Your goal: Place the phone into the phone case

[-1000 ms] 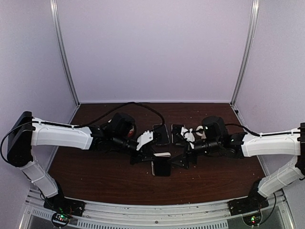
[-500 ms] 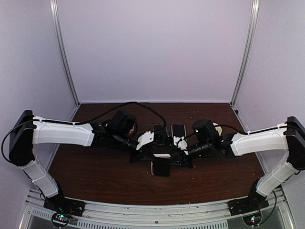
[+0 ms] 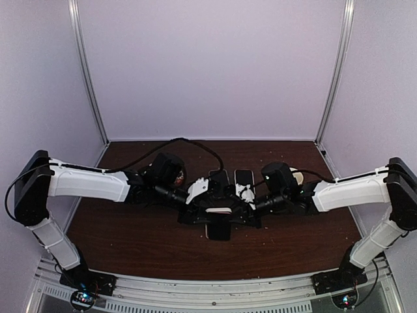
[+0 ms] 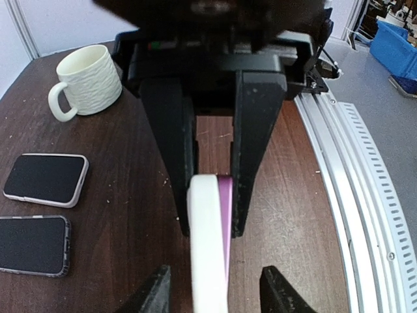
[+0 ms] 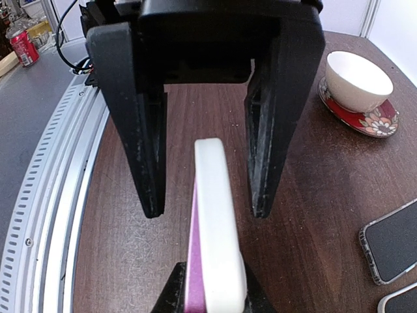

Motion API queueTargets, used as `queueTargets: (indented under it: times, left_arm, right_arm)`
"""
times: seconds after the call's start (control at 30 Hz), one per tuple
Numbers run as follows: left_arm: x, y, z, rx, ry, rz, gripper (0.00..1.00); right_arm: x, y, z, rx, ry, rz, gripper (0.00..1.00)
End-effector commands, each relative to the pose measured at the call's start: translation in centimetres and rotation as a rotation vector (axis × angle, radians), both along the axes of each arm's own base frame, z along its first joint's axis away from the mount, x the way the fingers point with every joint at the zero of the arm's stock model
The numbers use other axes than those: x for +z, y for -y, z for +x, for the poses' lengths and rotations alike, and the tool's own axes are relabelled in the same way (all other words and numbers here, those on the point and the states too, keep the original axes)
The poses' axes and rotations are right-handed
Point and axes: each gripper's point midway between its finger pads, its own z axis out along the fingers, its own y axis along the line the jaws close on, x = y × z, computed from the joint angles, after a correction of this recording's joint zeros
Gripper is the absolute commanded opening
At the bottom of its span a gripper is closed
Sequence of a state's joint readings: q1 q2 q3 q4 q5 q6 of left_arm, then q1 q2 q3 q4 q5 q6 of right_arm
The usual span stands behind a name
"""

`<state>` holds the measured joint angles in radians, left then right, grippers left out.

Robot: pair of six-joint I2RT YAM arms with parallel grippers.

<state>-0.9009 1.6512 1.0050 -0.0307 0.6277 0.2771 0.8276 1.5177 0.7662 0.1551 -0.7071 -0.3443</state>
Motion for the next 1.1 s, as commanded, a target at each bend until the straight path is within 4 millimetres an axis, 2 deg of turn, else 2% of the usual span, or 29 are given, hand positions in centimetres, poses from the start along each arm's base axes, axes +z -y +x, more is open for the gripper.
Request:
queueTargets:
  times: [0.0,0.07,0.17,0.33,0.4,0.63,0.73,0.8,0.83,0.9,0.97,1.07]
  left_arm:
    - [0.4,-0.1,0.7,0.057,0.029,-0.066,0.51]
    - [0.1,-0.2,0.9,0.080,0.034,-0.079,0.48]
    - [-0.3,-0.2,1.4,0.110,0.033,-0.074,0.35]
    - [-0.5,0.6,1.1,0.086,-0.029,-0.092,0.31]
    - [-0.4,1.0,1.0,0.081,-0.053,-0.105,0.24]
    - [1.4,1.6,0.0,0.041,-0.111,-0.161,0.02]
    - [2.9,1.9,-1.0,0.020,-0.117,-0.186,0.00]
    - [4.3,2.1,-1.5,0.018,-0.112,-0.202,0.00]
    - [5.6,2.2,-1.6,0.021,-0.105,-0.217,0.00]
    - [7.4,2.2,-1.6,0.048,-0.117,-0.236,0.00]
    - [10.1,1.7,-1.8,0.064,-0.115,-0.280,0.00]
    - [13.0,0.8,-2.7,0.052,-0.113,-0.343,0.00]
  right_arm:
    - [1.6,-0.5,2.0,-0.061,0.080,0.035,0.04]
    - [1.7,-0.5,2.2,-0.073,0.089,0.040,0.05]
    - [1.7,-0.5,2.5,-0.094,0.088,0.053,0.06]
    - [2.0,-0.6,2.8,-0.125,0.084,0.102,0.07]
    - [2.3,-0.8,2.9,-0.129,0.082,0.118,0.07]
    - [5.6,0.0,1.7,-0.110,0.102,0.164,0.05]
    - [7.2,0.5,1.0,-0.099,0.108,0.183,0.09]
    - [8.3,0.9,0.4,-0.090,0.114,0.186,0.17]
    - [9.0,1.3,-0.1,-0.084,0.117,0.190,0.26]
    - [9.3,2.0,-1.1,-0.062,0.112,0.181,0.42]
    - [9.5,3.1,-2.4,-0.038,0.109,0.157,0.61]
    - [9.7,4.5,-4.2,-0.011,0.088,0.139,0.70]
